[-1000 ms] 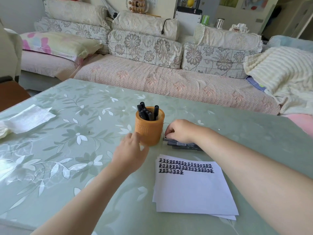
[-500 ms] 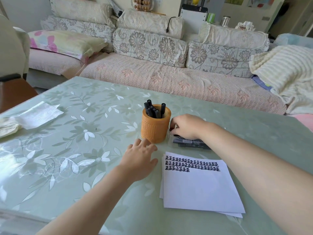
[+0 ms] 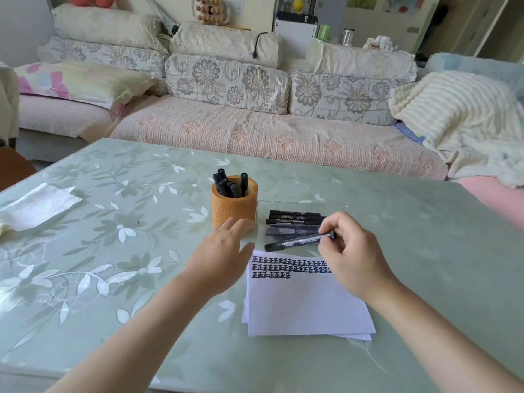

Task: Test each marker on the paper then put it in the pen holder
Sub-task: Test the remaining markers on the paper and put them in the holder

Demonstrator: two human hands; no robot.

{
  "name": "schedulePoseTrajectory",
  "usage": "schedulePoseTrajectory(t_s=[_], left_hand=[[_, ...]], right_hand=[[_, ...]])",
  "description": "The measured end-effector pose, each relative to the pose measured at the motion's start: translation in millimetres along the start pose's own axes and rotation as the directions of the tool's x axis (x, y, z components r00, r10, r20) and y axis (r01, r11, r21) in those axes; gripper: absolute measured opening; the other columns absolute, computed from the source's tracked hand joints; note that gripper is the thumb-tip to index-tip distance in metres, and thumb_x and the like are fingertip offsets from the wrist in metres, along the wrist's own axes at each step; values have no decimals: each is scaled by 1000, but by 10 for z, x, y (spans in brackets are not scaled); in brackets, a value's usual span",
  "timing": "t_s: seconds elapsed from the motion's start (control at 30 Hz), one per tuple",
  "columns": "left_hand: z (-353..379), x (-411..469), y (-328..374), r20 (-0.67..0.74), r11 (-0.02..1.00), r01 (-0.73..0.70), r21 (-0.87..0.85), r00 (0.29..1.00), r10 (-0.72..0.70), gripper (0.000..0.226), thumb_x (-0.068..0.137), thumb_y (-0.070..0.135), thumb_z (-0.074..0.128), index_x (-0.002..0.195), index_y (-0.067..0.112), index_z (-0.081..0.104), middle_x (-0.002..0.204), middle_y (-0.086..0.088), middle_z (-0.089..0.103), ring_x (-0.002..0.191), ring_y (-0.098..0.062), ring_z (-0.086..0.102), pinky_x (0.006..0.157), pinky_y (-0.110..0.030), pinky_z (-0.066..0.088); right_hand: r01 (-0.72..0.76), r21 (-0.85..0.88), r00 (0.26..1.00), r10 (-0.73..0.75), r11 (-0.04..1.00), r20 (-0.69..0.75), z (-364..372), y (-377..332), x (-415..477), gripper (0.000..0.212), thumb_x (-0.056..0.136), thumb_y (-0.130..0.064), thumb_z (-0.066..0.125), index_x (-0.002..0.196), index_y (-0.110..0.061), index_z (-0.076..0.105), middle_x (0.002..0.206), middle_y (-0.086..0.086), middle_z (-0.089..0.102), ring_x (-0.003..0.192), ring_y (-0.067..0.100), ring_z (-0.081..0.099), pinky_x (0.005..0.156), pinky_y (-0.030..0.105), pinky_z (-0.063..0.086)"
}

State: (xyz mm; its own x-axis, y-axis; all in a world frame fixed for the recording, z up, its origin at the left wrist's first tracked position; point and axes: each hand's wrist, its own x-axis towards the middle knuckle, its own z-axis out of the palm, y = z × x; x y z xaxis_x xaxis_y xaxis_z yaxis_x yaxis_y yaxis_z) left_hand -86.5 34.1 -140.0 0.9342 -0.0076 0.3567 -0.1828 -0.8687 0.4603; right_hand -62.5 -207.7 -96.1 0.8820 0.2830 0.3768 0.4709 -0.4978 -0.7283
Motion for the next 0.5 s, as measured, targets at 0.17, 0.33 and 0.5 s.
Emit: schedulePoseTrajectory(t_s=[0.17,0.33,0.5], left_hand=[[-63,-38,221,42,990,-129,-55,990,132,38,93,49,39,124,33,53,113,15,56,105,-5,51,86,-26,45],[-11,-32,262,80,993,-98,-70,991,104,17,93,24,56,107,29,65,92,16,61,82,-2,55,66,-12,43],[25,-21,295,81,993,-105,-57,991,109,15,93,26,58,104,32,65,90,18,58,80,2,53,59,-10,39]], right_hand=[[-255,308,967,234,916,104,78,123,23,21,91,4,45,88,-16,51,79,22,62,52,22,57,50,28,41],[-309,216,946,274,926,175,128,264,76,23,92,-1,43,92,-22,54,83,3,68,63,26,65,57,32,43],[251,-477,949,-116,842,293,96,394,22,32,89,-34,45,112,-25,64,107,-8,64,102,18,56,91,34,44]])
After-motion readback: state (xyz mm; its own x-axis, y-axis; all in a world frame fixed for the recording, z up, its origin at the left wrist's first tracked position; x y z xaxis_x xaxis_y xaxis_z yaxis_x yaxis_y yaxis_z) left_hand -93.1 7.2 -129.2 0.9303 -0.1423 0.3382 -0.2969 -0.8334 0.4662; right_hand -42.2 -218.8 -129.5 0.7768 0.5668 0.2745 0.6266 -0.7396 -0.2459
